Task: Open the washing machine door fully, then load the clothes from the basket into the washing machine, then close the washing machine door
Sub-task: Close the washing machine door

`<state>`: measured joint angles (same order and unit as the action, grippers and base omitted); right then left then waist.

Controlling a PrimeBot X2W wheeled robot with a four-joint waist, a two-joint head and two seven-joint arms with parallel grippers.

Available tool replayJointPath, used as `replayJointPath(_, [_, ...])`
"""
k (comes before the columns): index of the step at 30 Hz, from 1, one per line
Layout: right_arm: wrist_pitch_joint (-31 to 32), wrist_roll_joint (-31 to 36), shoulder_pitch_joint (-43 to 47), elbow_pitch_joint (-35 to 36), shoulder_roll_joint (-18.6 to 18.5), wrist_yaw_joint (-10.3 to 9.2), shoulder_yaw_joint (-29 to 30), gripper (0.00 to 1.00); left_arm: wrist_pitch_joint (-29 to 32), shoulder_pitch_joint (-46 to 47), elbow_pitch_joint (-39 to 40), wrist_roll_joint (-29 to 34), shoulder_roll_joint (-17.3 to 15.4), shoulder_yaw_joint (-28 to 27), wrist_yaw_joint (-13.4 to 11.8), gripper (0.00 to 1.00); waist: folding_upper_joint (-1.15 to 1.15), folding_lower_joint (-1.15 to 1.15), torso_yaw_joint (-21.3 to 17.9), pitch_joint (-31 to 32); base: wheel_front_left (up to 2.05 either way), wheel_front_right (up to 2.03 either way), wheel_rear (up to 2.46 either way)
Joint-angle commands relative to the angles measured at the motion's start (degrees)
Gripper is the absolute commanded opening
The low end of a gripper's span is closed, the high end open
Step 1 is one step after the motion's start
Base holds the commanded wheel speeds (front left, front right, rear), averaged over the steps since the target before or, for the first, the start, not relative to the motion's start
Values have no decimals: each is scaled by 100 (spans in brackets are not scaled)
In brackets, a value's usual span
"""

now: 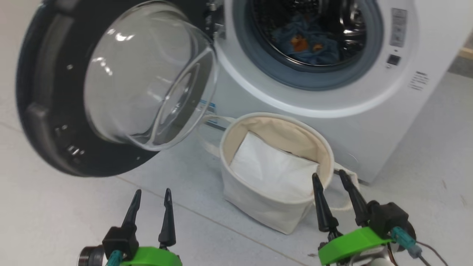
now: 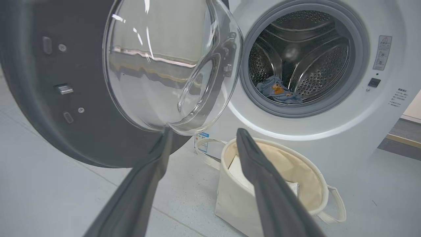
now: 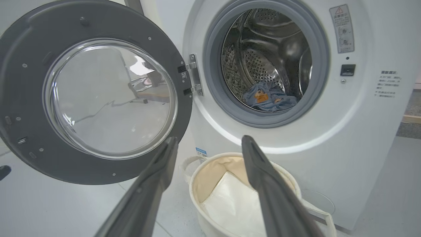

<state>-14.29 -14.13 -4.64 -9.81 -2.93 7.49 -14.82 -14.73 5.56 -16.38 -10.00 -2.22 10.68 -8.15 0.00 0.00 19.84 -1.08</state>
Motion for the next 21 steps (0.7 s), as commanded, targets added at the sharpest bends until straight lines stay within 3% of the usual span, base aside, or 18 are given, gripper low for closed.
replayJointPath(1, [-71,30,-10,205,5,0,-175,100,-27,85,263,82,-66,-194,-47,100,0,0,353,101,0,0,0])
replayJointPath(8, [-71,-4,43,245,5,0,-252,100,-27,-32,370,169,-100,-286,-76,100,0,0,730,95,0,0,0])
replayJointPath(21, [-71,0,-135,259,5,0,-395,100,-27,52,633,129,-79,-311,-79,100,0,0,970,-235,0,0,0])
